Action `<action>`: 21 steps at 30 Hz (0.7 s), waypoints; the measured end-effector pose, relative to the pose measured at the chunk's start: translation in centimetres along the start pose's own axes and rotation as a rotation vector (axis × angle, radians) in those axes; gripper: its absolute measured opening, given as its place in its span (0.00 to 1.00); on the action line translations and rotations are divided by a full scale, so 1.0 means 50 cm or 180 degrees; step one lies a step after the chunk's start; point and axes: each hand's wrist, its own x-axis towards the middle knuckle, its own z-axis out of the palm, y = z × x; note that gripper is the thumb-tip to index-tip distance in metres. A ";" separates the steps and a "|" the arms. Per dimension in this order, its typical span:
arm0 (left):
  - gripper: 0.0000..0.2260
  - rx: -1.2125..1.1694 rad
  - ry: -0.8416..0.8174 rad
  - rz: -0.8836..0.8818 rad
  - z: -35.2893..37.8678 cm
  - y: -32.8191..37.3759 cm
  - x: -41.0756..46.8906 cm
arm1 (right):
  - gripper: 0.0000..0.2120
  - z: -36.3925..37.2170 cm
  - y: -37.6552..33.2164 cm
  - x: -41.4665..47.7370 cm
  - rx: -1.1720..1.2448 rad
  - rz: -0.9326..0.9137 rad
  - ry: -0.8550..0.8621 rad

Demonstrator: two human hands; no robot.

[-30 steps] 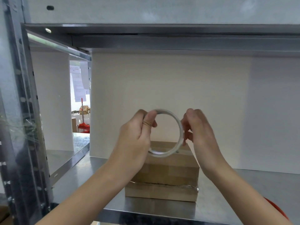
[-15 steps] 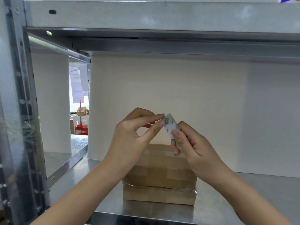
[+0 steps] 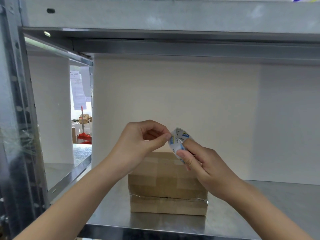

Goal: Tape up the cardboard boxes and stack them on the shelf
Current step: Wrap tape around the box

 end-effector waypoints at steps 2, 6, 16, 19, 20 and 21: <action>0.05 0.0064 -0.0046 -0.0082 0.006 -0.007 0.003 | 0.17 0.004 0.003 -0.001 -0.0206 -0.0091 -0.0018; 0.07 0.0235 -0.0187 -0.0163 0.013 -0.022 0.004 | 0.16 0.016 0.013 -0.006 -0.0558 -0.0210 -0.0018; 0.06 0.0308 -0.0119 0.0230 0.023 -0.041 -0.021 | 0.18 0.042 0.013 -0.012 -0.0547 -0.0176 0.0194; 0.10 -0.0020 -0.0044 0.0237 0.020 -0.039 -0.032 | 0.19 0.038 0.011 -0.009 -0.0478 -0.0141 0.0217; 0.11 -0.0150 0.0038 0.0202 0.020 -0.038 -0.032 | 0.19 0.037 0.009 -0.008 -0.0458 -0.0171 0.0231; 0.13 -0.0268 0.0146 0.0190 0.020 -0.037 -0.030 | 0.17 0.036 0.006 -0.007 -0.0425 -0.0180 0.0233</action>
